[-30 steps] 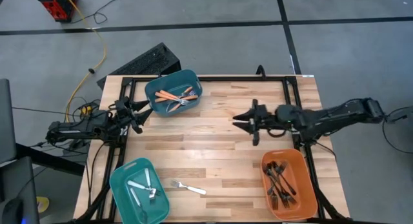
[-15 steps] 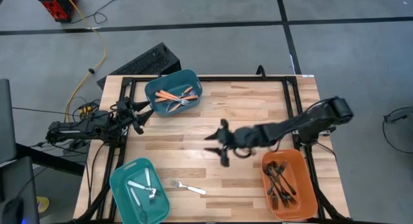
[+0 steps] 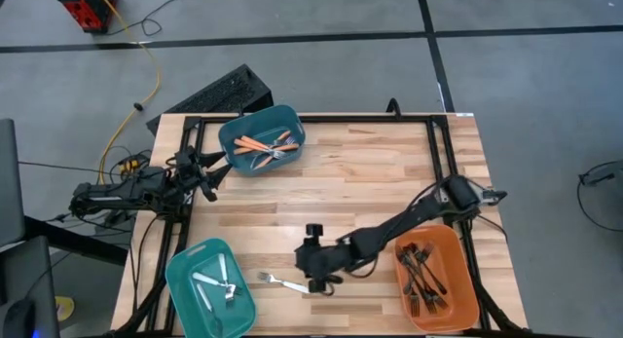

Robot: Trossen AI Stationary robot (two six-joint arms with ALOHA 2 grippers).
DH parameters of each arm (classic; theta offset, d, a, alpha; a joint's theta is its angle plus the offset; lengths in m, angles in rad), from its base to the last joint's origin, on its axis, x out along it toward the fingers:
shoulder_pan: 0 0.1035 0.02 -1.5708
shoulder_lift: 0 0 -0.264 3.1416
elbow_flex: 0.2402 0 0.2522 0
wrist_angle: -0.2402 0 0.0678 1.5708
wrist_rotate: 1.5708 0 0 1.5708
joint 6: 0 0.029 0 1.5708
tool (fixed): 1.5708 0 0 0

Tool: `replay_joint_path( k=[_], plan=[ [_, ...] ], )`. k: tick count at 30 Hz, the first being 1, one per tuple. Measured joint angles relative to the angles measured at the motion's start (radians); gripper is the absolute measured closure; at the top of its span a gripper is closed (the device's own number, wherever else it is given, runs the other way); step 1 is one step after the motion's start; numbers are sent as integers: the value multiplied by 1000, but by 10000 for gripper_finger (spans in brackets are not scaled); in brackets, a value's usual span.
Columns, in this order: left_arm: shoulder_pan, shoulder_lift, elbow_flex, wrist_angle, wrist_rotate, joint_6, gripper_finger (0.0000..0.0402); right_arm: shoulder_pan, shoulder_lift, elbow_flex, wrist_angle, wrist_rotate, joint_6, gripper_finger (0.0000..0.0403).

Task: Sort silverware by color (type)
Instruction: Put the white fork into the green bin

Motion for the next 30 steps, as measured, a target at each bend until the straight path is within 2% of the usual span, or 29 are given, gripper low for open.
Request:
replay_joint_path(
  k=[6,11,17,25,30],
  plan=[
    [0,0,0,1,-1,-1,167,17,122,246,-287,-2,73,186],
    [0,0,0,-1,-20,-1,167,35,201,354,-317,-1,94,186],
    [0,1,0,-19,-24,-2,167,60,248,378,-297,2,204,186],
    [0,0,0,-52,-35,-26,167,78,250,376,-275,-5,153,186],
    [0,0,0,-53,-48,-27,167,75,270,350,-207,-73,151,186]
  ],
)
